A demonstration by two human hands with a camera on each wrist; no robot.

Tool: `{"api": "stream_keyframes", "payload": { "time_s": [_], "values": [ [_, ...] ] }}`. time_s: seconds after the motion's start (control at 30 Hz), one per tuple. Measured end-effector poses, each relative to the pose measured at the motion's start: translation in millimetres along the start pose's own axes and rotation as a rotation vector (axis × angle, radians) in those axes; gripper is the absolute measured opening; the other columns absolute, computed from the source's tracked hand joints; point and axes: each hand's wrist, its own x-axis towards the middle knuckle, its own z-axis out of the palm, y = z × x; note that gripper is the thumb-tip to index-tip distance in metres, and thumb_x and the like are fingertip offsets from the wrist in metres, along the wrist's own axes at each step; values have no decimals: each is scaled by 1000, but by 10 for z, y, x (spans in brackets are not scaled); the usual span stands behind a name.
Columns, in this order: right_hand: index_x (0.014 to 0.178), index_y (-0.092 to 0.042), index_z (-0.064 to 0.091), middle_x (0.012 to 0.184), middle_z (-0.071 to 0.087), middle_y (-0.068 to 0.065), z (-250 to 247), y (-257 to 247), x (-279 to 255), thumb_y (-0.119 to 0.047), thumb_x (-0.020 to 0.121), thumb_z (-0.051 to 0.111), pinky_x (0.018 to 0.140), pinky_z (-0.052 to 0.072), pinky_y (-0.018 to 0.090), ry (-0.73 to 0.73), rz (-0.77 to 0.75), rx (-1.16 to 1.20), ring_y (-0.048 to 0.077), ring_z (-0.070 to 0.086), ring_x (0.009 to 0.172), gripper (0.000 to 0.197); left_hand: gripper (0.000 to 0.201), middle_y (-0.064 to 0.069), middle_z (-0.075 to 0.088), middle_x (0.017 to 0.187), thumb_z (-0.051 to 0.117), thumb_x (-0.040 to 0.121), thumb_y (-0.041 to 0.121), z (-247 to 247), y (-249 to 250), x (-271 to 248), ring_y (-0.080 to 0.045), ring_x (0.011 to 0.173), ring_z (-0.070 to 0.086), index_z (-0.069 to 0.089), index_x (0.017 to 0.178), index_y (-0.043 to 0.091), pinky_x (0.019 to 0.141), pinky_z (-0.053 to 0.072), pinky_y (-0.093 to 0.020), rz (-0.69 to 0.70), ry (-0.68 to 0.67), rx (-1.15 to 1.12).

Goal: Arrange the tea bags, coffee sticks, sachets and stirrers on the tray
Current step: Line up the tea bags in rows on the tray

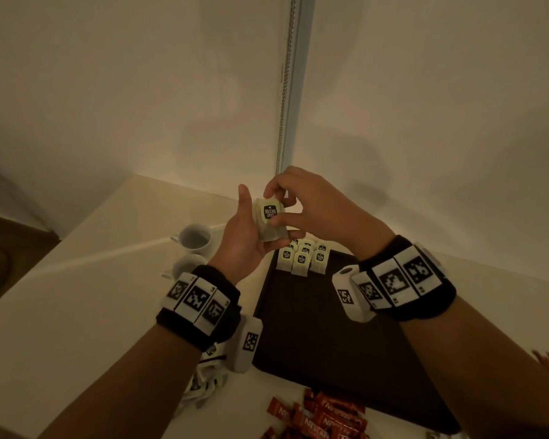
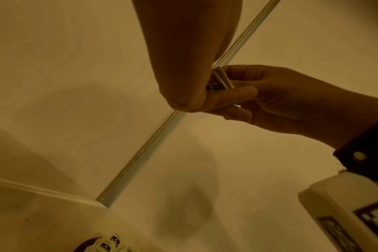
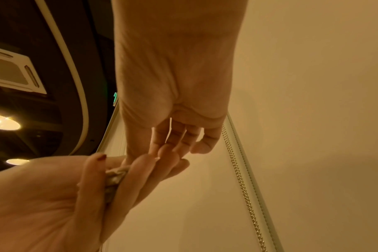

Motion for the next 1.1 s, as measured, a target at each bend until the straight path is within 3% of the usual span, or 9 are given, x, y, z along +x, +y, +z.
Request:
{"api": "stream_keyframes", "payload": {
  "time_s": [0.17, 0.27, 0.37, 0.43, 0.53, 0.7, 0.83, 1.1],
  "values": [
    [94, -16, 56, 90, 53, -5, -14, 5, -24, -15, 75, 76, 66, 38, 5, 23, 22, 25, 2, 50, 76, 27, 66, -1, 74, 80, 15, 95, 59, 14, -8, -13, -20, 64, 71, 62, 101, 14, 45, 50, -19, -12, -29, -83],
    [89, -15, 56, 80, 60, -5, -34, -2, -39, -11, 81, 70, 60, 43, 11, 85, 51, 164, 10, 58, 75, 16, 65, -4, 75, 90, 15, 94, 61, -7, -7, -15, -22, 76, 73, 62, 107, 18, 47, 52, -18, -9, -86, -88],
    [90, -12, 62, 81, 66, 3, -131, -22, -16, -12, 84, 67, 65, 49, 16, 217, 64, 251, 14, 62, 73, 8, 43, -1, 74, 98, 43, 87, 51, -14, -10, -52, -22, 87, 72, 61, 108, 19, 51, 51, -15, 62, -90, -15],
    [90, -12, 66, 80, 68, 6, -220, -61, 21, -14, 82, 70, 67, 49, 15, 277, 71, 260, 13, 63, 72, 8, 23, 3, 74, 92, 59, 83, 30, -10, -20, -66, -19, 83, 72, 62, 102, 16, 49, 48, -14, 123, -61, 20],
    [86, -15, 69, 74, 67, 1, -340, -167, 73, -17, 78, 75, 62, 46, 10, 301, 74, 258, 5, 60, 65, 9, 10, 3, 74, 80, 61, 85, 12, 23, -22, -56, -14, 71, 71, 64, 95, 13, 47, 45, -14, 167, -38, 9],
    [79, -13, 72, 69, 67, -2, -441, -308, 110, -16, 75, 77, 58, 41, 6, 286, 49, 204, -2, 56, 60, 8, 6, 3, 73, 74, 58, 87, 14, 108, -14, -66, -9, 58, 66, 62, 91, 16, 45, 42, -14, 196, -64, 5],
    [80, -16, 73, 69, 67, -2, -456, -325, 116, -22, 75, 77, 60, 42, 10, 209, 39, 130, 0, 55, 60, 9, 18, 5, 71, 73, 61, 74, 26, 121, -7, -94, -8, 50, 61, 61, 89, 17, 43, 40, -15, 186, -113, -8],
    [80, -18, 71, 73, 69, 2, -436, -326, 90, -23, 76, 77, 61, 45, 15, 162, 20, 168, 10, 57, 62, 9, 9, 4, 61, 57, 67, 69, 16, 125, 0, -92, -8, 43, 53, 63, 77, 14, 42, 39, -17, 192, -119, 16]
  ]
}}
